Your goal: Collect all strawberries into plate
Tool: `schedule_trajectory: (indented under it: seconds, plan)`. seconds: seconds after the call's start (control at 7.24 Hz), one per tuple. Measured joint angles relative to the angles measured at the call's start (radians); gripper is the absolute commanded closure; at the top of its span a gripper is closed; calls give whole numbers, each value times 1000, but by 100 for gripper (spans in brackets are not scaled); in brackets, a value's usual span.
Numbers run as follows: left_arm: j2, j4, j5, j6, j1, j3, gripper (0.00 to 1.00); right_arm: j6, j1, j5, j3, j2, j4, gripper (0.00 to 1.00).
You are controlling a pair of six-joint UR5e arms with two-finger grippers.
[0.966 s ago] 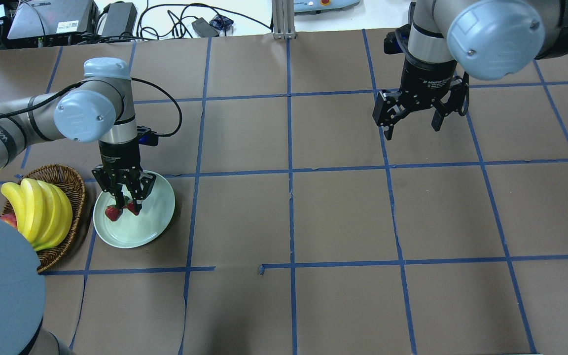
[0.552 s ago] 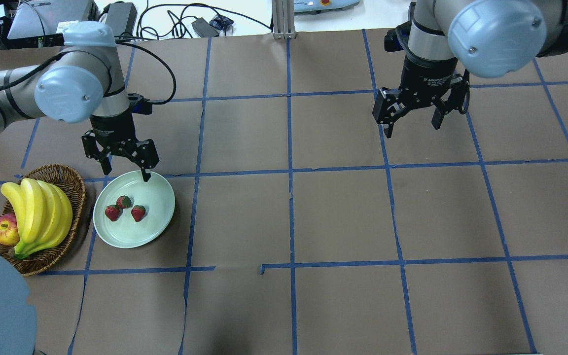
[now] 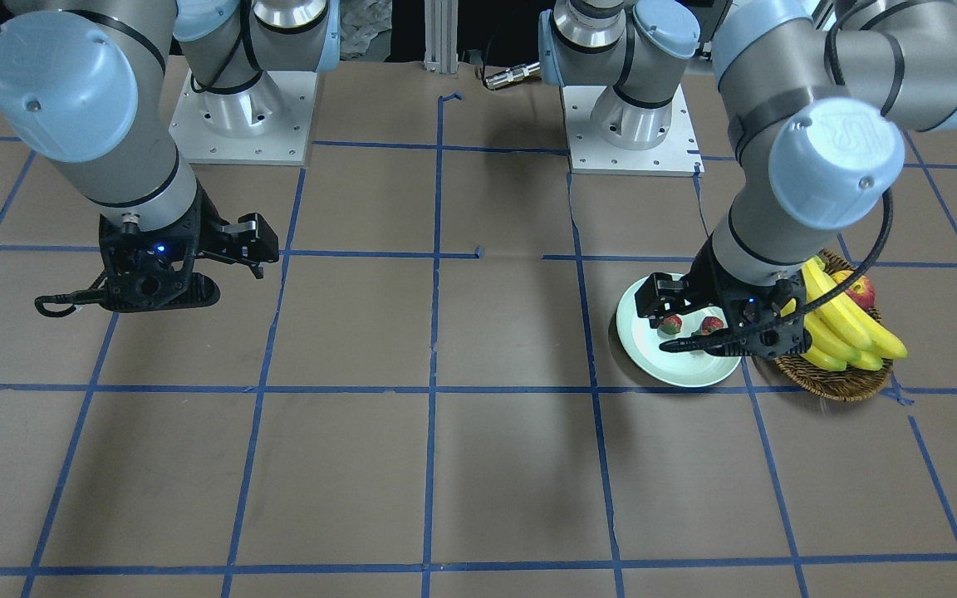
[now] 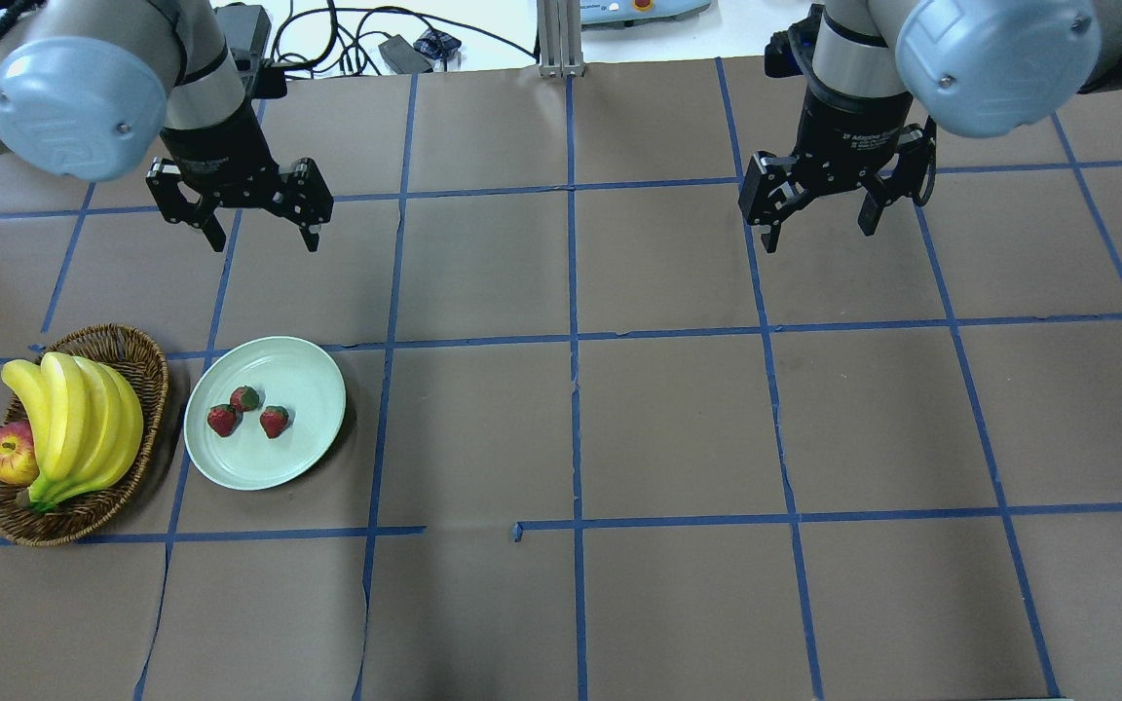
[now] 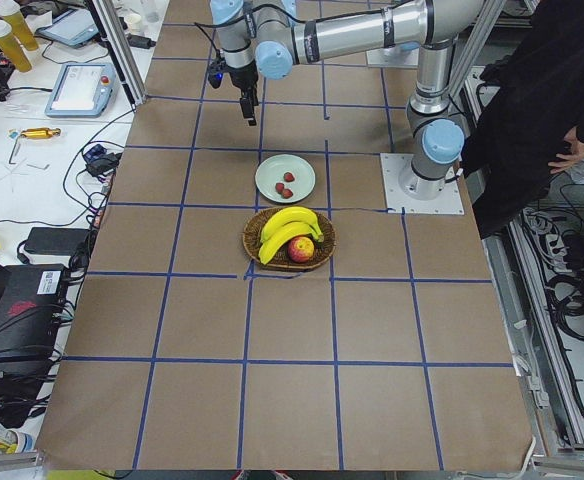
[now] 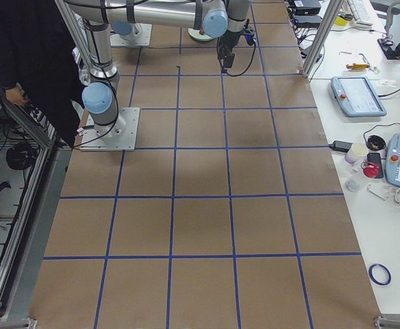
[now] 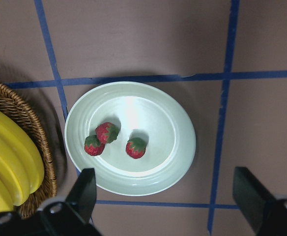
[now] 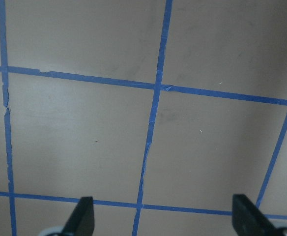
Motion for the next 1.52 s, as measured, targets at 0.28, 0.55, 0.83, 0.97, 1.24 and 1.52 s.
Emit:
schedule_trajectory:
  seconds: [0.28,0.55,0.83,0.97,1.24,1.52]
  plan:
    - [58,-36,-16,-35,-41,23,0,9,2,10,-13,-38,5,0]
    - [64,-62,-51,-45,-70,29,0,42,2,19,-25,-60,11,0]
    - [77,-103,-78,-48,-96,30,0,55,1,40,-29,-64,13,0]
    - [92,-143,-67,-48,-109,32,0,57,1,43,-29,-64,13,0]
    - [122,-197,-12,-47,-119,26,0,57,1,36,-26,-63,13,0]
    - [129,-208,7,-48,-120,14,0,57,2,33,-24,-63,16,0]
